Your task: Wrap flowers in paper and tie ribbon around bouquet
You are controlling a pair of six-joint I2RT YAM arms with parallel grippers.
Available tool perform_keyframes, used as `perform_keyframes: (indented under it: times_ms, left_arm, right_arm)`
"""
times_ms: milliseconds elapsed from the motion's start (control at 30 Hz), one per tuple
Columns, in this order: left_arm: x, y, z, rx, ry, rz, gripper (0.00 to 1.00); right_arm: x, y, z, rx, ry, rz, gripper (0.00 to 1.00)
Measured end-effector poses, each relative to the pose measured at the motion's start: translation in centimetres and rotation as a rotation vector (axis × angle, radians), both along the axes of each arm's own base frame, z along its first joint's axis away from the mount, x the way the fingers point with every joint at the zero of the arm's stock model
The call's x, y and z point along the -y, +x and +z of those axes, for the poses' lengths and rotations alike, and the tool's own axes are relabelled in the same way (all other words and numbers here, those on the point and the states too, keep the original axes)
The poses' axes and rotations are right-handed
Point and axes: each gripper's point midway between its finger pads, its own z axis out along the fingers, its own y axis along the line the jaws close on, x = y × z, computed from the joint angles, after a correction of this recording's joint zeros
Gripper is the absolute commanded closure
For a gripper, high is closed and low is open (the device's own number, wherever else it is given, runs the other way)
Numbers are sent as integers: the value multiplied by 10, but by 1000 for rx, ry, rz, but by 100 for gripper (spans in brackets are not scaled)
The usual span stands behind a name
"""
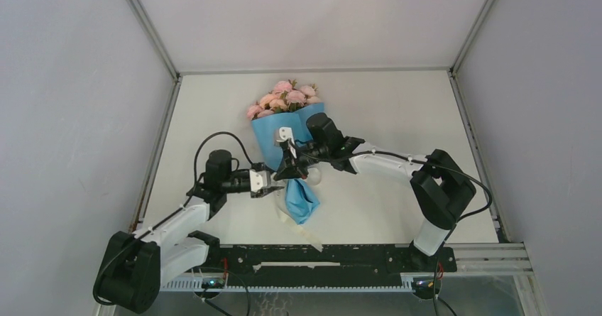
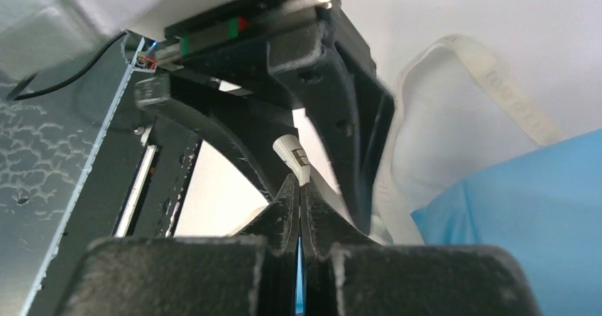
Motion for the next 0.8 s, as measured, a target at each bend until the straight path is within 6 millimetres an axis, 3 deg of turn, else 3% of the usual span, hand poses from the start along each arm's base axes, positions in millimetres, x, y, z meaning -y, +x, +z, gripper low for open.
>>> perform_keyframes:
  times_ms: [67,133,267,333,400,500,567,667,800]
  left_arm:
    - [-4,6,4,69,52,-2,26]
    - [-13,19,13,181,132,-5,23]
    - [-65,56,20,348,439,18,24]
    - [-98,62,2,360,636,-5,24]
    - [-129,46,-31,280,813,-90,23]
    - [-150,21,-63,154,938,-215,24]
    - [-156,18,-74,116,971,-246,25]
    - [-160,25,-86,96,997,-246,35]
    - [-161,48,-92,131,1013,-185,67]
  right_arm:
    - [3,4,-2,-29,-17,-30,100]
    - [5,9,-4,-56,-36,-67,100]
    - [11,22,-8,-100,-68,-149,100]
    - [13,26,-9,-113,-77,-178,100]
    - [14,30,-10,-125,-85,-203,100]
    - [13,30,-10,-139,-91,-216,100]
    - [13,29,-10,-147,-93,-221,100]
    - [12,28,-11,-154,-95,-220,100]
    - [11,28,-15,-169,-102,-225,100]
